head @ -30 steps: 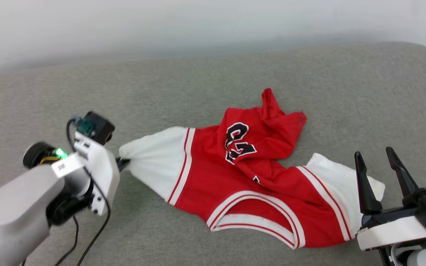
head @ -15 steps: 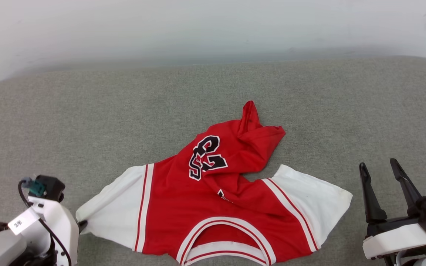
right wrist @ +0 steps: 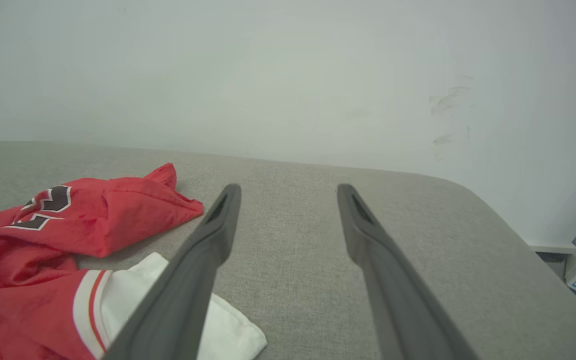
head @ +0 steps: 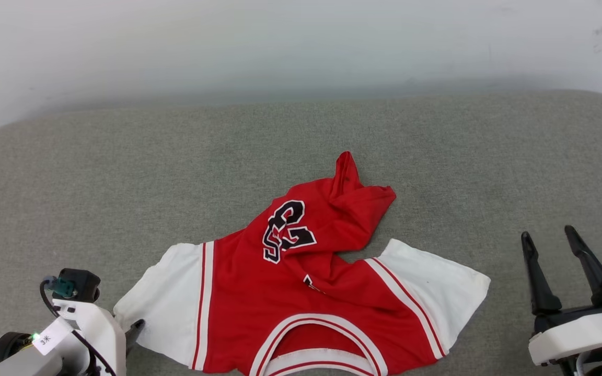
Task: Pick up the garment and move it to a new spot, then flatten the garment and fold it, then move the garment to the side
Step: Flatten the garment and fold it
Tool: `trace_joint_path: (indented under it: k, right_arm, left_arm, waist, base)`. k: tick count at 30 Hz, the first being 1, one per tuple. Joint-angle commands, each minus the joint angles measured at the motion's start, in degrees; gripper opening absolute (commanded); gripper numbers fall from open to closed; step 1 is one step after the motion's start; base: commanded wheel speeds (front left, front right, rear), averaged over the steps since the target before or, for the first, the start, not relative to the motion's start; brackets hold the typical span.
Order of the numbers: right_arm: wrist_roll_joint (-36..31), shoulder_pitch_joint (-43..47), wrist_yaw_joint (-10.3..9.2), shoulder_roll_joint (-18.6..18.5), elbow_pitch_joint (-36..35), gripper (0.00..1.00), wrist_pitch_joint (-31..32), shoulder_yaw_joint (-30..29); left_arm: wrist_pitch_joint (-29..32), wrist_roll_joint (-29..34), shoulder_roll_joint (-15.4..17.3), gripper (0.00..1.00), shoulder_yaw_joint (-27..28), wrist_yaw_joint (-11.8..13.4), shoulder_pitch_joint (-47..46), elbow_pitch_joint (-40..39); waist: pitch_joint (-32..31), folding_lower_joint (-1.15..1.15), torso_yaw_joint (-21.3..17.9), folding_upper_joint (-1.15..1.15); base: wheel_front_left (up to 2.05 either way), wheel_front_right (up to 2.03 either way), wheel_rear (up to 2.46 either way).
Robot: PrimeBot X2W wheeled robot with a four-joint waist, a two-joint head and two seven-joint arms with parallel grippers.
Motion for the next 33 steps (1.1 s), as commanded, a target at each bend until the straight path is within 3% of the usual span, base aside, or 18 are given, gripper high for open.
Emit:
trace_joint_path:
  k: [1, 5, 10, 16, 20, 28, 33]
  right_arm:
    - [0.3, -0.6, -0.06, -0.9, -0.6, 1.0, 0.3, -0.3]
    - [0.7, -1.6, -0.06, -3.8, -2.2, 1.0, 1.5, -0.6]
    - [2.6, -3.7, -0.06, -9.7, -4.6, 1.0, 5.4, 1.0]
    - [9.1, -7.5, -0.06, -19.1, -6.5, 1.0, 16.3, 6.9]
    - [16.9, -9.4, -0.06, -25.5, -7.0, 1.0, 26.4, 12.5]
    - [30.5, -11.8, -0.06, -36.7, -7.1, 1.0, 45.7, 23.3]
    - [34.5, -13.7, -0.06, -38.5, -5.1, 1.0, 54.0, 27.9]
  left_arm:
    - [-2.0, 0.6, -0.5, 1.0, 0.3, 0.4, 0.8, 0.2]
    - [-8.8, 2.9, -1.3, 1.0, 1.9, 3.0, 0.6, -1.2]
    - [-16.7, 6.9, -1.3, 1.0, 3.4, 9.0, 0.9, -4.6]
    - [-20.6, 10.8, -1.6, 1.0, 7.1, 16.4, 3.0, -10.5]
    - [-21.0, 16.2, -2.9, 1.0, 13.1, 20.9, 5.3, -15.2]
    - [-20.9, 30.8, -8.2, 1.0, 26.8, 24.6, 13.7, -21.4]
    - [-20.9, 38.0, -12.6, 1.0, 33.7, 23.9, 17.9, -24.1]
  waist:
    - [-1.1, 0.0, 0.5, 0.0]
    - [-2.8, 0.0, 1.7, 0.0]
    - [-4.4, 0.0, 3.4, 0.0]
    - [-4.8, 0.0, 5.0, 0.0]
    - [-4.2, 0.0, 6.6, 0.0]
    - [-1.4, 0.0, 9.3, 0.0]
    - [1.1, 0.0, 10.5, 0.0]
  base:
    - [0.0, 0.0, 0.0]
    - [0.0, 0.0, 0.0]
    - [0.0, 0.0, 0.0]
    - [0.0, 0.0, 0.0]
    - [0.0, 0.0, 0.0]
    - [0.0, 0.0, 0.0]
    - [0.0, 0.0, 0.0]
